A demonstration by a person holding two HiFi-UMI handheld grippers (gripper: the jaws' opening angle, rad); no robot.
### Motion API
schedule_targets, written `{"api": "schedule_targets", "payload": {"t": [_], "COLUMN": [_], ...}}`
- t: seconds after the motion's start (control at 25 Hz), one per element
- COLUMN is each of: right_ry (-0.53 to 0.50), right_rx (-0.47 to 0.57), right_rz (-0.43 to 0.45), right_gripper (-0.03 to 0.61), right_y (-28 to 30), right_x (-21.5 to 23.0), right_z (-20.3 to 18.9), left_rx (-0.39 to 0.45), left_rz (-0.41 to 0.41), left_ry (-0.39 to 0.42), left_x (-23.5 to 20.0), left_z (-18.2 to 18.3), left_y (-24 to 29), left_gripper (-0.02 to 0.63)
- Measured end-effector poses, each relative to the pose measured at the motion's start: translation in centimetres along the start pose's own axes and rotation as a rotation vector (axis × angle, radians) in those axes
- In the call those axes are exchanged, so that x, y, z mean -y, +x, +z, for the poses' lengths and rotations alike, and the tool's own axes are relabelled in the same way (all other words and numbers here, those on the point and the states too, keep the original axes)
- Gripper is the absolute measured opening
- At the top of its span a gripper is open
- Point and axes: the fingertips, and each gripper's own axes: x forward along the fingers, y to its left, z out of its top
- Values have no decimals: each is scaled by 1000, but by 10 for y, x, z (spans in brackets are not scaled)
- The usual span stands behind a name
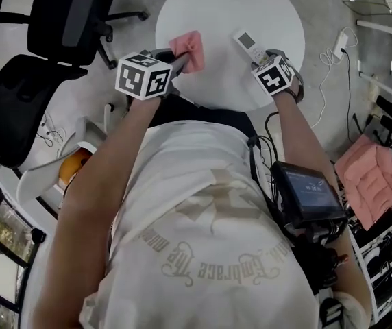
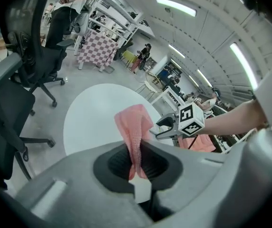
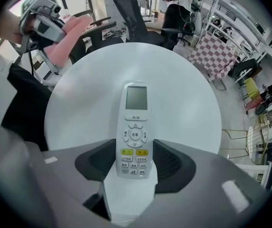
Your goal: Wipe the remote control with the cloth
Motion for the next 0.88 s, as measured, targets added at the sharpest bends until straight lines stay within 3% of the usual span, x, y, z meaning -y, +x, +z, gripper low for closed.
{"api": "schedule_targets", "payload": {"t": [0.2, 0.36, 0.64, 0.88], "right_ry": [66, 251, 608, 763], "right_rx": [-20, -2, 212, 429], "right_rz": [16, 97, 261, 338], "right_gripper": [250, 249, 249, 249], "right_y": [-3, 2, -13, -48], "right_x": [2, 0, -29, -32], "right_z": [2, -15, -11, 8], "left_rx": [10, 9, 8, 2], "left_rz": [8, -10, -112, -216], "left_ry": [-15, -16, -22, -59], "left_x": [-4, 2, 10, 26], "left_z": [-2, 3, 7, 14], "left_y": [-9, -4, -2, 7], "left_gripper": [17, 18, 18, 18]}}
